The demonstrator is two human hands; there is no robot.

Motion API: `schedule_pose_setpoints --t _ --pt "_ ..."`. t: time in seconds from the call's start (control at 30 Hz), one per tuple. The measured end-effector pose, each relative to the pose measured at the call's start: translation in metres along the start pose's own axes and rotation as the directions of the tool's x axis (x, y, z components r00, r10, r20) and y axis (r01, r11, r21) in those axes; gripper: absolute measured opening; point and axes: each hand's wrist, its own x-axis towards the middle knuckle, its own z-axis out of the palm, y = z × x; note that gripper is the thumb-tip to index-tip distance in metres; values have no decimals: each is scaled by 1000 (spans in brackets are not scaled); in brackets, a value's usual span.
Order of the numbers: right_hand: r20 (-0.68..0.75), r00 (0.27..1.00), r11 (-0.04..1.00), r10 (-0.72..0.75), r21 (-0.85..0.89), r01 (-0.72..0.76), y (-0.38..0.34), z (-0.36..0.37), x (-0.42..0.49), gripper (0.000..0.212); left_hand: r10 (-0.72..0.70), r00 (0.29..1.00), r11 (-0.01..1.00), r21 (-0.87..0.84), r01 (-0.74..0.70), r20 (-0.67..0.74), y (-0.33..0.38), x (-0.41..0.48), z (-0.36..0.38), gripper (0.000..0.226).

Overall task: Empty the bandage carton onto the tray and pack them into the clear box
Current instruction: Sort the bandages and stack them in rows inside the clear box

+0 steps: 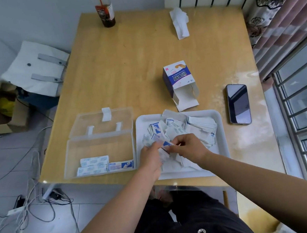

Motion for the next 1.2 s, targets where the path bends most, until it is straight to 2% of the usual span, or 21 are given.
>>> schedule_pose_setpoints --t 0.07,0.1,0.2,0.3,0.33,0.4,0.47,0.53,0.6,0.63,0.67,0.73,0.77,0.8,0.83,0.93,1.07,1.13,1.2 --pt "-91 995 994 42 107 -32 -4 -2 7 25 1 1000 1000 -21 -2 -20 4 0 -3 16" --pt "-118 991 993 63 107 -50 -6 -3 12 23 -8 1000 999 -48 7 -17 6 -1 -4 16" --pt "-116 990 990 78 -104 -90 -13 -3 24 22 -29 999 996 -89 31 20 10 -2 -6 15" --pt "-226 972 961 -71 -278 6 -17 -3 21 34 -37 997 991 -124 44 64 9 1 -6 15" --pt "-192 974 964 -123 -254 71 -20 -3 16 32 -39 996 989 -139 51 85 9 2 -5 15" --pt "1 990 976 -138 -168 137 -20 -2 6 25 -52 990 982 -175 76 134 10 1 -2 17" --pt "148 980 961 -130 -223 162 -15 0 -3 17 -78 982 973 -199 113 175 10 0 4 23" --pt "143 973 920 -181 -324 219 -7 1 -5 18 -77 980 983 -152 105 185 8 -2 8 23" --pt "78 974 883 -214 -411 227 2 -4 -5 24 23 988 999 32 -29 153 3 -2 9 16" --pt "60 974 858 -218 -464 221 7 -9 -5 28 115 984 969 204 -141 136 0 -2 6 16" --pt "62 976 824 -210 -525 211 11 -13 -5 30 226 964 868 420 -265 141 -3 -1 1 23" --pt "88 984 736 -152 -655 172 23 -20 -9 32 374 891 470 776 -421 258 -10 3 -10 29" --pt "104 987 691 -123 -705 160 28 -22 -11 32 374 870 294 849 -438 320 -12 3 -15 26" --pt "117 988 659 -96 -736 151 34 -23 -13 30 344 868 188 880 -437 357 -15 3 -18 22" --pt "133 988 644 -84 -749 155 39 -23 -15 26 313 872 143 890 -434 375 -18 3 -19 19" --pt "164 980 665 -116 -719 200 50 -21 -19 7 292 864 107 884 -455 410 -25 4 -21 16" --pt "122 972 730 -199 -643 230 51 -19 -21 8 271 868 110 883 -457 416 -27 5 -26 17" --pt "88 967 772 -239 -588 244 46 -23 -22 3 277 849 71 872 -484 449 -26 2 -28 21" --pt "65 962 804 -265 -537 257 36 -26 -24 8 299 820 20 856 -517 488 -22 -5 -29 22"
